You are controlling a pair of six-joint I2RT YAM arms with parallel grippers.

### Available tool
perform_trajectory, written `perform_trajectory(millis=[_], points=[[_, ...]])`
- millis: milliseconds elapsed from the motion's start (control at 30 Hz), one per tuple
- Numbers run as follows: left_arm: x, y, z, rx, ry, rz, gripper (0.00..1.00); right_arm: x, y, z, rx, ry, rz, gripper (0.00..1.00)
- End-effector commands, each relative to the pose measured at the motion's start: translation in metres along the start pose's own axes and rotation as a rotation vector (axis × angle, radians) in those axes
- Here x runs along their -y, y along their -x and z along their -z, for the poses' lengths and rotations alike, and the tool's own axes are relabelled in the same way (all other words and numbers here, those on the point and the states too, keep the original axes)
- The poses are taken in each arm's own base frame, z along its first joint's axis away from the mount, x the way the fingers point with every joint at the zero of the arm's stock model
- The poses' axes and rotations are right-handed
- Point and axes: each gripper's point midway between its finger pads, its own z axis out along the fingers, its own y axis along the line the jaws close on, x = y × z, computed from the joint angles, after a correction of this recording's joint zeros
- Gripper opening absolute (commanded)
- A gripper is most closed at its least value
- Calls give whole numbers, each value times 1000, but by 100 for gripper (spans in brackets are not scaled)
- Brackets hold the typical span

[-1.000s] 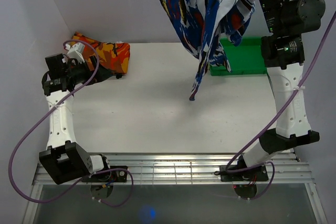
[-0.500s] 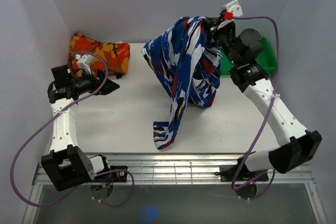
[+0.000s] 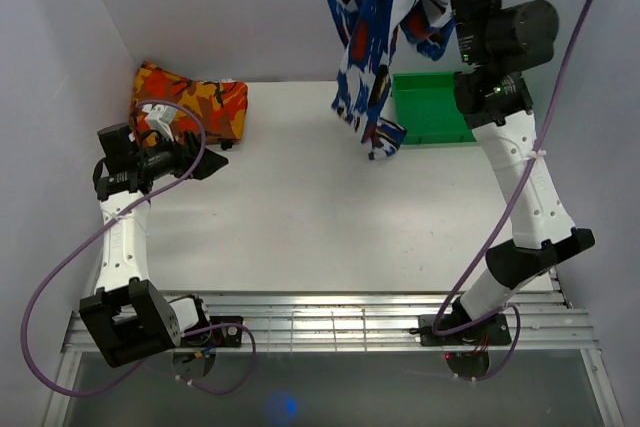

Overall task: Fold and stack the trousers
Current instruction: Move the trousers to the center of the board

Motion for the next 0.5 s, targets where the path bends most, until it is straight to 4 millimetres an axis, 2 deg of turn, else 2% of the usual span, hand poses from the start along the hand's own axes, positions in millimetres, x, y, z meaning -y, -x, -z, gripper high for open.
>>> perform_trajectory(millis=[0,33,100,200,300,333,433,467], points=[[1,22,2,52,12,-12,96,35,206,24,553,-82,0,8],[1,24,1,57,16,4,96,31,205,20,565,-78,5,8],[-1,25,0,60,20,21,96,23,228,28,647,-61,19,8],[1,28,-1,75,11,27,96,9,244,41,699,-29,0,8],[1,30,0,87,13,17,96,-7,241,44,689,0,-16,8],[1,29,0,84,15,19,96,-11,236,43,675,2,-18,8],[0,23,-1,66,9,13,96,-30,199,29,582,27,-32,8],[-1,21,-1,59,5,8,96,-42,179,25,537,50,-38,8]])
